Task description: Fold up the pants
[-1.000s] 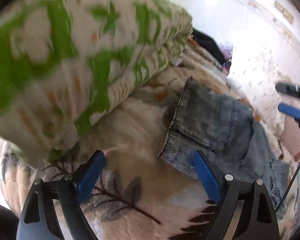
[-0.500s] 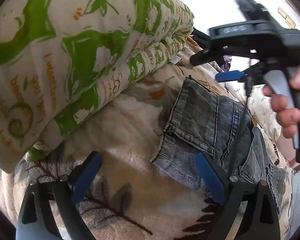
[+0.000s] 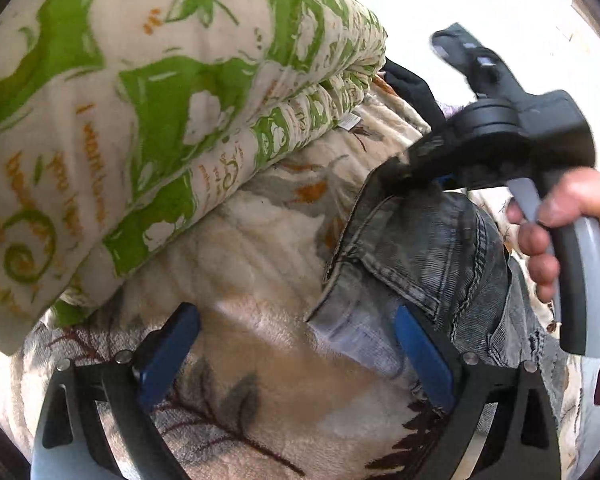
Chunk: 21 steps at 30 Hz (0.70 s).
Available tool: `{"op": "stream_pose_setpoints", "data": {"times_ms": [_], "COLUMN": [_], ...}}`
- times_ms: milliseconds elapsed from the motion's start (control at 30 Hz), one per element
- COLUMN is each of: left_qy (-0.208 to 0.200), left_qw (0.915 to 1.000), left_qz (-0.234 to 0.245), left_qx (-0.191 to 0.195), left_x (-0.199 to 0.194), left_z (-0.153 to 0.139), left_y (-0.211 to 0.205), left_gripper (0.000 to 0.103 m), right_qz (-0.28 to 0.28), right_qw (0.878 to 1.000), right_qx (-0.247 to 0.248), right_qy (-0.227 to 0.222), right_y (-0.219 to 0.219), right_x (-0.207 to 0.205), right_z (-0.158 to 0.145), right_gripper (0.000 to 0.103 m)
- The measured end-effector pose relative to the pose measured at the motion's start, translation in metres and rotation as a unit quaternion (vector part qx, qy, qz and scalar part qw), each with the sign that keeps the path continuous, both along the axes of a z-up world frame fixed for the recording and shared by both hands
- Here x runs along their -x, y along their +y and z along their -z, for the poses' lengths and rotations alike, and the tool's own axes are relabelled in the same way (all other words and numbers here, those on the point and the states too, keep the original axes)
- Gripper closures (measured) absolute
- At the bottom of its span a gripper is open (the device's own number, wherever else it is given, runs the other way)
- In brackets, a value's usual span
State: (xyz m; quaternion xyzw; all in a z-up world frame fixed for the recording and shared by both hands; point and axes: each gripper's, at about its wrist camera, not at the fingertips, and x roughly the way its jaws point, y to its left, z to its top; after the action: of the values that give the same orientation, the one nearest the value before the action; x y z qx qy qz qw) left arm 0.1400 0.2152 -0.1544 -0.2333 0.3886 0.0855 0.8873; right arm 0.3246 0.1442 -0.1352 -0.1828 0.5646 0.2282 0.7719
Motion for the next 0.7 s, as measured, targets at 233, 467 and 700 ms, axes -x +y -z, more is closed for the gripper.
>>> {"op": "stream_pose_setpoints", "data": {"times_ms": [233,467,700], "left_qy": [-0.02,-0.036,-0.07], "left_qw": [0.9996,0.9993,0.9949], "left_qz": [-0.006,0.006,0.068], "left_qx": [0.017,-0.004,-0.026], "left_x": [0.014,0.033,0.045], "left_z": [-0.002,-0.007,-0.023], "left_y": [0.009,0.006,-0.019], "left_gripper": [0.004,0.004,0.004], "right_qz": [0.026,0.074,0.176], "right_qw": [0.997,0.984,0.957], "right_qx": [-0.046,-0.108,-0.149], "right_qy": [-0.062,-0.124,-0.177], "right_y": [-0.038,-0.093,-0.192], "right_x": [0.031,0.07,0.094], "right_z": [-0.049,-0.1,-0.125], "right_gripper": [0.096,0.096,0.096]}}
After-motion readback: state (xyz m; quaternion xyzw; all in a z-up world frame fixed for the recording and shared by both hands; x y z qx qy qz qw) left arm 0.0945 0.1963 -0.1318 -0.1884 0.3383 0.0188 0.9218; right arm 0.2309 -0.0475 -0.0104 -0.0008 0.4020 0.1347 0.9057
